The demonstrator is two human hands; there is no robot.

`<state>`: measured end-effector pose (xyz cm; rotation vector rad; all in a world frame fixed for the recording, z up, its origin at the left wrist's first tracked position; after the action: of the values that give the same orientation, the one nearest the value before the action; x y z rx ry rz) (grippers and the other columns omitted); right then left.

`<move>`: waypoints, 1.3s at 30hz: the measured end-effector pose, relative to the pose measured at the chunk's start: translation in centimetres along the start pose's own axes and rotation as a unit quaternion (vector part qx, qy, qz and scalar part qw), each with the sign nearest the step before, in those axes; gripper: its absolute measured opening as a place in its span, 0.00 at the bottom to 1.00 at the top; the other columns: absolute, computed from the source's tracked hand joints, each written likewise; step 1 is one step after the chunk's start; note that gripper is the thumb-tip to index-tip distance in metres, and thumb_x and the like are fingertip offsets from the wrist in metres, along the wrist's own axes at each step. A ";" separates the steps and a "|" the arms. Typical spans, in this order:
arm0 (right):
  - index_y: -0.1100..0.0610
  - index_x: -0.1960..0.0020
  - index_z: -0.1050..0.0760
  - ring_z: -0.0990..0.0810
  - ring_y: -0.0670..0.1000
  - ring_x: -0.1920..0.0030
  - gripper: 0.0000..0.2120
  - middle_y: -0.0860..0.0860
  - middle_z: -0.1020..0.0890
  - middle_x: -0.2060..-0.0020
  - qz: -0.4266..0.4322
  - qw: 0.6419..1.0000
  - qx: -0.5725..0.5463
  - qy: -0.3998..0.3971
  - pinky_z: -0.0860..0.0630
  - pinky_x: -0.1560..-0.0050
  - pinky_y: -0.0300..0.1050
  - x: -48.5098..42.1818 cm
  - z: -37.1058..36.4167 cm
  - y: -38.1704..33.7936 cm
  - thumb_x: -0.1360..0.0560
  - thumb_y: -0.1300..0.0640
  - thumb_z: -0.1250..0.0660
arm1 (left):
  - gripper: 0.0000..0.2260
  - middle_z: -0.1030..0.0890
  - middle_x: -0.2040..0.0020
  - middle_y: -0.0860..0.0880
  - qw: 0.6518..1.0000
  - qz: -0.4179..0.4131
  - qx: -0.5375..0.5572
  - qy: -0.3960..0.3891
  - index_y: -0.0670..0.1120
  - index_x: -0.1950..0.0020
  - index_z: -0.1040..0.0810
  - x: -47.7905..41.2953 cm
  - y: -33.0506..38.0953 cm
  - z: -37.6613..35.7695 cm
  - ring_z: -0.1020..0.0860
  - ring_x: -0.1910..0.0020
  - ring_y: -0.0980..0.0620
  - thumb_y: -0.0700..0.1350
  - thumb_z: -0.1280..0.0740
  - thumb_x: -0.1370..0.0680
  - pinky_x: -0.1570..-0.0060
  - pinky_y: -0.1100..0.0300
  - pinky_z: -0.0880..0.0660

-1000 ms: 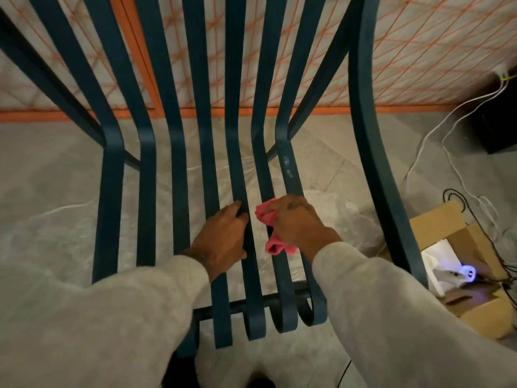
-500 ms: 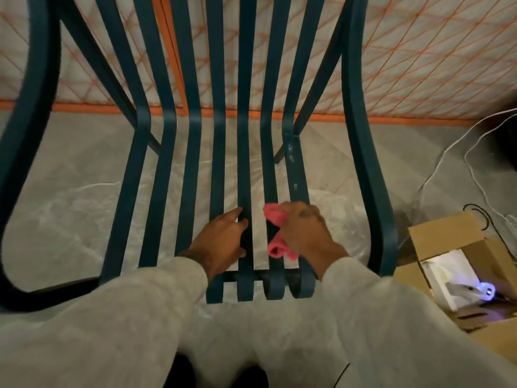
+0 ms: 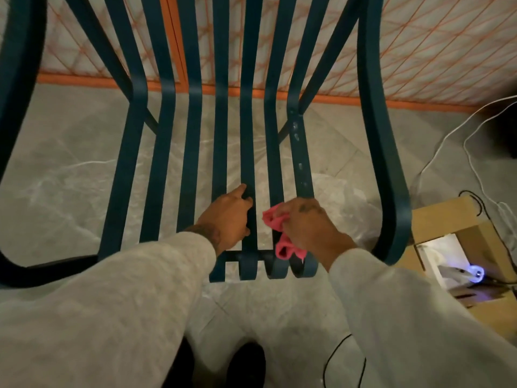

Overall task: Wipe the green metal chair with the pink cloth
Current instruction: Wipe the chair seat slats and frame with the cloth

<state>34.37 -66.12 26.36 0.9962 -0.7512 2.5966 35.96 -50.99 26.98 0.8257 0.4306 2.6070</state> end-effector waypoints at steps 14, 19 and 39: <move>0.48 0.38 0.21 0.16 0.53 0.60 0.19 0.50 0.18 0.45 -0.020 0.999 0.026 0.027 0.16 0.67 0.46 1.4 -0.5 -0.3 0.29 0.57 0.24 | 0.43 0.53 0.20 0.44 0.999 0.006 -0.011 -0.030 0.42 0.22 0.44 0.8 0.4 -0.5 0.45 0.23 0.42 0.50 0.25 0.29 0.26 0.45 0.42; 0.48 0.37 0.23 0.17 0.51 0.56 0.25 0.47 0.20 0.45 -0.013 0.998 0.052 0.045 0.18 0.63 0.41 1.6 -0.5 -0.9 0.32 0.58 0.22 | 0.43 0.54 0.20 0.45 1.000 0.002 0.002 -0.022 0.43 0.22 0.44 0.7 0.2 -0.7 0.46 0.23 0.43 0.50 0.25 0.29 0.25 0.45 0.44; 0.48 0.31 0.27 0.19 0.53 0.48 0.28 0.51 0.22 0.39 -0.015 0.987 0.152 -0.037 0.19 0.45 0.48 5.7 -2.9 0.4 0.28 0.59 0.25 | 0.43 0.55 0.20 0.45 1.000 -0.010 0.001 -0.019 0.43 0.21 0.46 0.8 0.0 -1.1 0.48 0.23 0.43 0.51 0.26 0.28 0.25 0.45 0.47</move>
<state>28.47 -64.51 28.26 1.1827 -0.3548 2.7132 34.69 -50.86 26.57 0.8668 0.4284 2.5687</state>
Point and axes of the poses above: each hand's wrist, its own x-axis away from the middle knuckle, its own z-axis out of the back of the hand, y = z × x, the point moved 5 cm from there along -x, towards the middle knuckle
